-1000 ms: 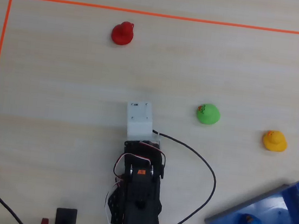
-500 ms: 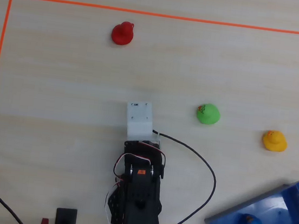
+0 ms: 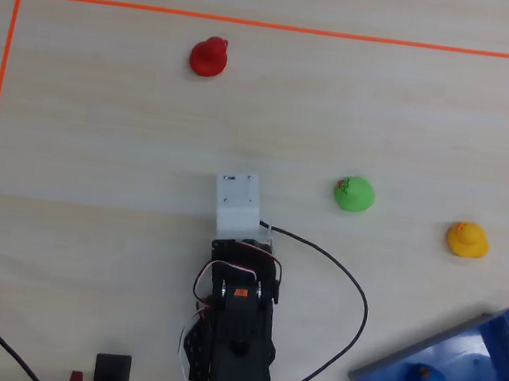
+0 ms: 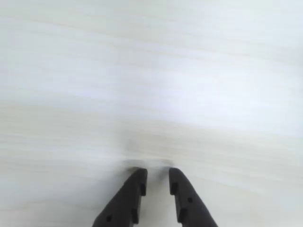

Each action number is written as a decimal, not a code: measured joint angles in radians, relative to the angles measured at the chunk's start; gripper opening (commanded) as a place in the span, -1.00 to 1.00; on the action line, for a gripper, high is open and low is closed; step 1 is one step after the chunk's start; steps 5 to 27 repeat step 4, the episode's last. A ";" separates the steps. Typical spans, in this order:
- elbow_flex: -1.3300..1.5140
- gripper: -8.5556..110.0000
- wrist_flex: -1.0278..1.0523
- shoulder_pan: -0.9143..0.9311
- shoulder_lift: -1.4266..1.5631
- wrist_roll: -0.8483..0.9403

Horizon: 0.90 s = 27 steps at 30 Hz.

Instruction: Grasp blue duck and put it into box.

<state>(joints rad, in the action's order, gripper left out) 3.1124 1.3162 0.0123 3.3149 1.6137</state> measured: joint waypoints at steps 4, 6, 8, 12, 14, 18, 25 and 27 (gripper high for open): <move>0.000 -0.79 0.000 0.000 0.000 0.000; 0.000 -0.79 0.000 0.000 0.000 0.000; 0.000 -0.79 0.000 0.000 0.000 0.000; 0.000 -0.79 0.000 0.000 0.000 0.000; 0.000 -0.79 0.000 0.000 0.000 0.000; 0.000 -0.79 0.000 0.000 0.000 0.000; 0.000 -0.79 0.000 0.000 0.000 0.000; 0.000 -0.79 0.000 0.000 0.000 0.000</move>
